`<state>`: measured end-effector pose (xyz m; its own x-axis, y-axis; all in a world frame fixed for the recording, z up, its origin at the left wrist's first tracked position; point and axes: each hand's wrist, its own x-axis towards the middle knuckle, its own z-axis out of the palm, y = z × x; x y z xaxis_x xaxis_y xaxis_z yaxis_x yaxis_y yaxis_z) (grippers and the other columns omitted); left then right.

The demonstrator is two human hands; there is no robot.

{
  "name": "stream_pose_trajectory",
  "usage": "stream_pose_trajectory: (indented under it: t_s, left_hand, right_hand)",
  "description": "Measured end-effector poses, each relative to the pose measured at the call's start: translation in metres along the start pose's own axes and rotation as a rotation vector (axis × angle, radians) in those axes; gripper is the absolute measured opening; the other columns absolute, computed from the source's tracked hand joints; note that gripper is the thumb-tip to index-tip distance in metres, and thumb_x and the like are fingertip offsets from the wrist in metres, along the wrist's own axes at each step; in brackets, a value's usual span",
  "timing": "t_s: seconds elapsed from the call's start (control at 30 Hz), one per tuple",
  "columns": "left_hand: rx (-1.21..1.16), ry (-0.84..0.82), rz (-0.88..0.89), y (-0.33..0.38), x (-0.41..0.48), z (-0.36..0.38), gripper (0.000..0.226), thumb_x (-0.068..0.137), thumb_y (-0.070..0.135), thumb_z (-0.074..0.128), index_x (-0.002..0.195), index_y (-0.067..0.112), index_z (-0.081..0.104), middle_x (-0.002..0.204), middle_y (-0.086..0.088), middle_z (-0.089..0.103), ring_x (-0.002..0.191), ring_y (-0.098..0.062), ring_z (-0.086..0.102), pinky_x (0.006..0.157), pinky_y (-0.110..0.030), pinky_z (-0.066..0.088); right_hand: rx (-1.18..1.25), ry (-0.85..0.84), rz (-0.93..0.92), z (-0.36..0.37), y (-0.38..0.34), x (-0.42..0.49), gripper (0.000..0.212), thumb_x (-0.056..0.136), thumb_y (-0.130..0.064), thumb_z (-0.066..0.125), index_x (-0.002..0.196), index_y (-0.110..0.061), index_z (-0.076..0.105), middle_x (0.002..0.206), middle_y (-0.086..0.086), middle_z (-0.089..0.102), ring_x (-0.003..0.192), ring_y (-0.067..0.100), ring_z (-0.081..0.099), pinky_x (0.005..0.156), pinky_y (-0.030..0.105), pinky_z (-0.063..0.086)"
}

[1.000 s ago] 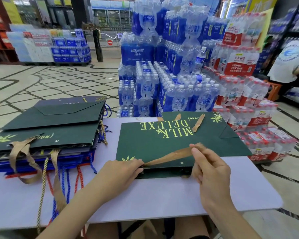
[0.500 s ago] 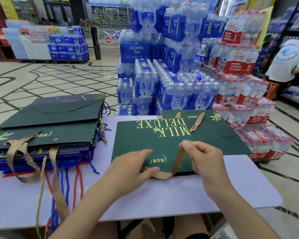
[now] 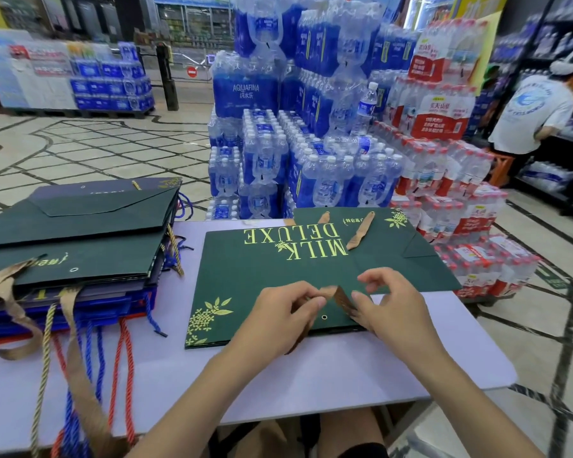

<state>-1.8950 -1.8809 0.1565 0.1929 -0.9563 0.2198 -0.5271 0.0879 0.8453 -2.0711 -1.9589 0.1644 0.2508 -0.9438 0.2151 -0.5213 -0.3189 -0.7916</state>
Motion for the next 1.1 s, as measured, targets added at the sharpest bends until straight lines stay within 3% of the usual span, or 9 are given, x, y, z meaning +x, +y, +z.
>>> stream_pose_trajectory:
  t_s: [0.07,0.2,0.43,0.57,0.67,0.8,0.87,0.97,1.1]
  left_hand:
    - [0.096,-0.073,0.036,-0.001,0.001,-0.01,0.012,0.097,0.026,0.056,0.091,0.022,0.067,0.061,0.006,0.057,0.052,-0.003,0.045,0.054,-0.015,0.035]
    - [0.295,-0.137,0.038,-0.008,0.002,-0.033,0.015,0.098,0.03,0.052,0.096,0.027,0.066,0.063,0.008,0.055,0.06,-0.007,0.047,0.058,-0.022,0.037]
    - [0.767,0.044,-0.154,-0.037,0.0,-0.072,0.018,0.091,0.032,0.047,0.079,0.021,0.055,0.075,0.007,0.054,0.077,-0.019,0.055,0.066,-0.031,0.044]
    - [0.924,0.107,-0.256,-0.041,-0.001,-0.063,0.015,0.09,0.025,0.047,0.089,0.012,0.055,0.089,-0.005,0.047,0.081,-0.031,0.056,0.065,-0.035,0.039]
    - [0.877,0.129,-0.099,-0.037,0.003,-0.051,0.037,0.076,0.007,0.052,0.113,0.011,0.059,0.117,-0.01,0.052,0.101,-0.034,0.054,0.08,-0.039,0.04]
    - [0.657,-0.103,0.162,-0.013,0.012,-0.016,0.052,0.084,0.003,0.046,0.135,0.016,0.05,0.14,0.002,0.046,0.129,-0.019,0.039,0.107,-0.037,0.033]
    - [0.669,-0.178,0.235,-0.015,0.015,0.007,0.046,0.09,0.007,0.043,0.133,0.02,0.052,0.134,0.003,0.051,0.123,-0.02,0.043,0.101,-0.039,0.037]
    - [0.702,-0.073,0.292,-0.03,0.019,0.02,0.028,0.091,0.017,0.049,0.112,0.023,0.067,0.107,0.0,0.059,0.099,-0.025,0.053,0.079,-0.038,0.044]
    - [0.648,-0.001,0.229,-0.039,0.019,0.015,0.018,0.096,0.028,0.051,0.106,0.025,0.065,0.102,0.007,0.053,0.098,-0.015,0.045,0.084,-0.032,0.04]
  right_hand:
    - [-0.199,-0.182,-0.061,-0.001,0.004,0.004,0.033,0.082,-0.025,0.071,0.107,-0.04,0.057,0.097,-0.017,0.057,0.074,-0.001,0.052,0.068,0.021,0.041]
    - [-0.541,-0.337,-0.11,0.0,0.001,0.012,0.012,0.089,-0.04,0.064,0.099,-0.034,0.066,0.095,-0.013,0.057,0.095,0.012,0.055,0.08,0.031,0.046]
    - [-0.486,-0.378,-0.095,-0.013,0.015,0.024,0.007,0.085,-0.045,0.07,0.083,-0.038,0.068,0.088,-0.019,0.065,0.087,0.005,0.057,0.076,0.031,0.049]
    - [-0.455,-0.375,-0.129,-0.009,0.017,0.029,0.016,0.081,-0.05,0.072,0.08,-0.034,0.069,0.085,-0.018,0.066,0.084,0.002,0.058,0.075,0.033,0.05]
    - [-0.457,-0.345,-0.202,0.001,0.02,0.033,0.023,0.08,-0.053,0.072,0.077,-0.031,0.066,0.08,-0.014,0.064,0.078,0.002,0.057,0.071,0.029,0.048]
    - [-0.255,-0.423,-0.204,0.009,0.025,0.036,0.021,0.077,-0.041,0.08,0.075,-0.026,0.065,0.071,-0.008,0.062,0.061,0.001,0.049,0.057,0.017,0.037]
    - [-0.173,-0.445,-0.192,0.008,0.028,0.035,0.019,0.076,-0.035,0.082,0.076,-0.025,0.066,0.07,-0.008,0.06,0.058,0.0,0.046,0.055,0.016,0.036]
    - [-0.122,-0.441,-0.204,0.0,0.039,0.033,0.01,0.079,-0.026,0.081,0.081,-0.029,0.071,0.075,-0.009,0.061,0.06,0.001,0.046,0.058,0.013,0.036]
    - [-0.097,-0.413,-0.235,-0.005,0.05,0.033,0.012,0.083,-0.017,0.077,0.08,-0.028,0.074,0.079,-0.008,0.061,0.063,0.004,0.048,0.062,0.013,0.038]
